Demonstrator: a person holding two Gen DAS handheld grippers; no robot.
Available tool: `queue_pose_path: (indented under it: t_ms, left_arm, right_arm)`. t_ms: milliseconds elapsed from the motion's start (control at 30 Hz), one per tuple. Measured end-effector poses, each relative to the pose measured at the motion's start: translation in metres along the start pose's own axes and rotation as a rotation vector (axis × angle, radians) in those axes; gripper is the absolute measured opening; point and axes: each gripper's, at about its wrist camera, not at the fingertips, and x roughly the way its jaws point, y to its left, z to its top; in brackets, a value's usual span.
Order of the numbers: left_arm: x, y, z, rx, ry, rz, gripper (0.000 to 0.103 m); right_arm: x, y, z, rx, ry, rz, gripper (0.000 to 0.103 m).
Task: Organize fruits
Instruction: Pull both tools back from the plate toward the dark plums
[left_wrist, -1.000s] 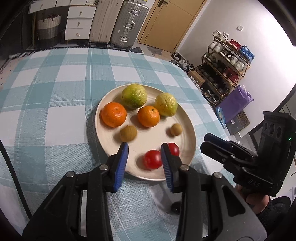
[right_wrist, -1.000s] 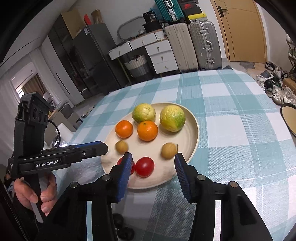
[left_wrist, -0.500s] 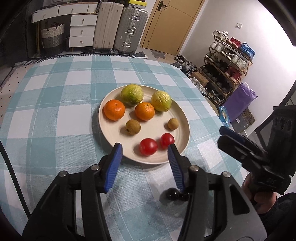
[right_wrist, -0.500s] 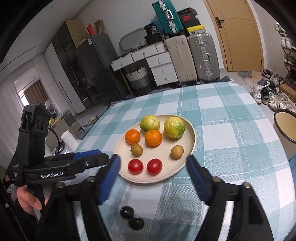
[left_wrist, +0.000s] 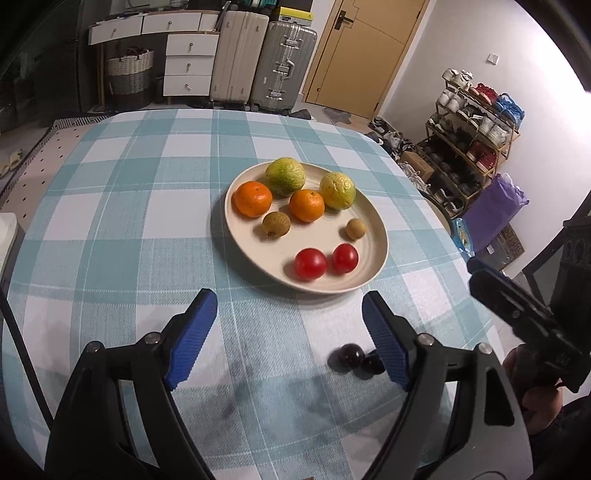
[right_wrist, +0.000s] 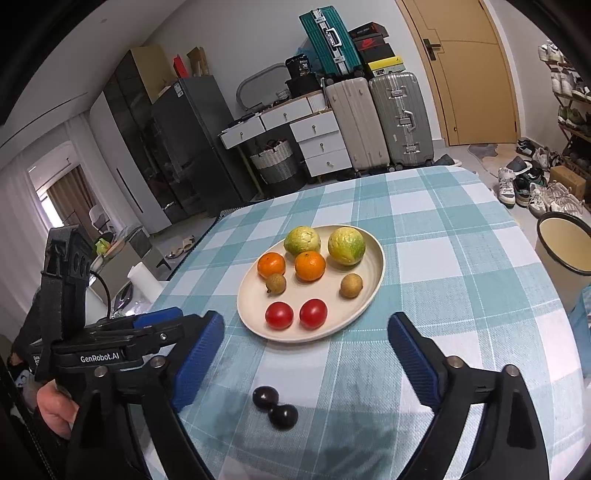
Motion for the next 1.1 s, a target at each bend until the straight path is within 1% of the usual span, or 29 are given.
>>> queue_pose_path:
  t_ms: [133, 200, 233, 300, 467, 567, 700, 867, 1100]
  left_arm:
    - [-0.002, -0.005, -0.008, 0.014, 0.004, 0.005, 0.081]
    - [-0.004, -0.009, -0.013, 0.038, -0.004, 0.024, 0.082]
    - [-0.005, -0.010, -0.014, 0.044, -0.009, 0.031, 0.084]
    - [-0.007, -0.012, -0.018, 0.052, -0.017, 0.045, 0.091]
    - [-0.011, -0.011, -0.028, 0.034, -0.019, 0.042, 0.096]
    - [-0.014, -0.011, -0.034, 0.024, -0.032, 0.042, 0.102]
    - [-0.019, -0.011, -0.045, 0.019, -0.053, 0.047, 0.102]
    - [-0.017, -0.013, -0.056, 0.034, -0.035, 0.070, 0.102]
    - [-0.010, -0.005, -0.071, 0.001, -0.011, 0.056, 0.102]
  right_arm:
    - [-0.008, 0.002, -0.004, 0.007, -0.016, 0.003, 0.097]
    - [-0.010, 0.003, -0.006, 0.007, -0.013, 0.001, 0.098]
    - [-0.011, 0.004, -0.007, 0.005, -0.010, -0.001, 0.098]
    - [-0.013, 0.006, -0.010, -0.002, -0.004, -0.008, 0.098]
    - [-0.019, 0.010, -0.016, -0.009, -0.001, -0.011, 0.099]
    - [-0.024, 0.012, -0.022, -0.008, -0.010, 0.007, 0.099]
    - [-0.030, 0.019, -0.031, -0.028, -0.025, 0.017, 0.101]
    - [-0.028, 0.022, -0.039, -0.027, -0.011, 0.016, 0.101]
    - [-0.026, 0.021, -0.052, -0.036, 0.012, 0.016, 0.101]
